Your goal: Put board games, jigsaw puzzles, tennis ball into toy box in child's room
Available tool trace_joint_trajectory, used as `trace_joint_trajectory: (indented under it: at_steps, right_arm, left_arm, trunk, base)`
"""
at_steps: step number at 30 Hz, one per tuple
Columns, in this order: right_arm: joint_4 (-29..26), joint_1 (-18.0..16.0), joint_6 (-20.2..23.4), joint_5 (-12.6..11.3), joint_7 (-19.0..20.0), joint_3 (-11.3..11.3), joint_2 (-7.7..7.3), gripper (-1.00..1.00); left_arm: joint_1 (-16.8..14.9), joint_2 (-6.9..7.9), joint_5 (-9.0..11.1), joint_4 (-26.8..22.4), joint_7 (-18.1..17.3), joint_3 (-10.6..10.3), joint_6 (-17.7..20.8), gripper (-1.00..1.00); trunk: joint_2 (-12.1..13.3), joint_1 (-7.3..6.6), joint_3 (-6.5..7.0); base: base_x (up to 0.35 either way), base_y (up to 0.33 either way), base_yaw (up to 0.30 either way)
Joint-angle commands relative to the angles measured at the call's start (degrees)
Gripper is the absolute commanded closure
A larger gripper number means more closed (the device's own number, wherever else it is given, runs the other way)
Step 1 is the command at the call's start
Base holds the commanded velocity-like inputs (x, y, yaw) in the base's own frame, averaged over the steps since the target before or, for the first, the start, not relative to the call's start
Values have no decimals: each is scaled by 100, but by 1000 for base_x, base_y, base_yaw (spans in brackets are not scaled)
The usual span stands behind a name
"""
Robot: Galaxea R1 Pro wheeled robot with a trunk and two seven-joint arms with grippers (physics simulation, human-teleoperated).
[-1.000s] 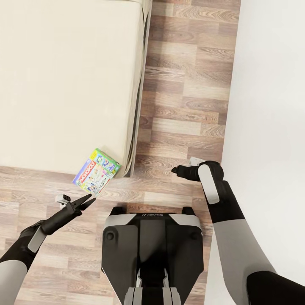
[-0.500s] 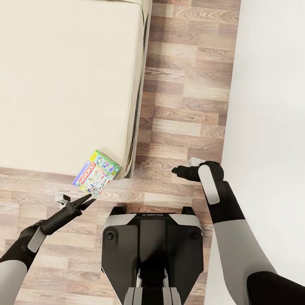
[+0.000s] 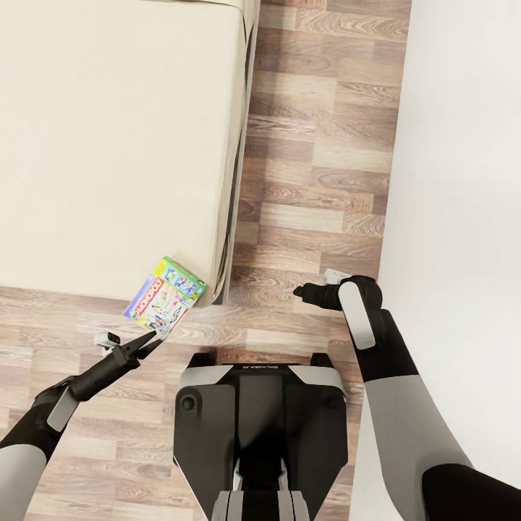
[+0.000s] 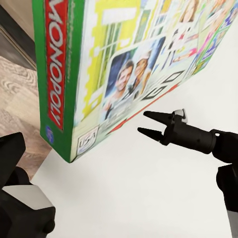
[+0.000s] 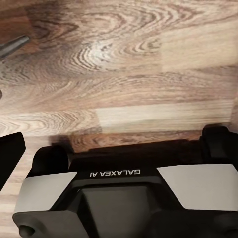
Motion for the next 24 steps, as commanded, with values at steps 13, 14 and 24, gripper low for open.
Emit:
trace_joint_trajectory:
  at_steps: [13,14,24]
  right_arm:
    - [-7,-2,12,-57,-60,3,0,-100]
    - [-5,-2,12,-57,-60,3,0,-100]
    - [-6,-2,12,-57,-60,3,0,-100]
  left_arm:
    - [-1,1,9,-1,-16,-2,-2,-100]
    - [-1,1,9,0,-16,-3,-14,-100]
    - [-1,1,9,0,-16,-7,-61,-100]
  trunk:
    - [-5,2,-16]
    - [-5,2,-23]
    - [-5,2,-106]
  base:
    - [0,20,2]
    - [0,2,32]
    - [0,0,58]
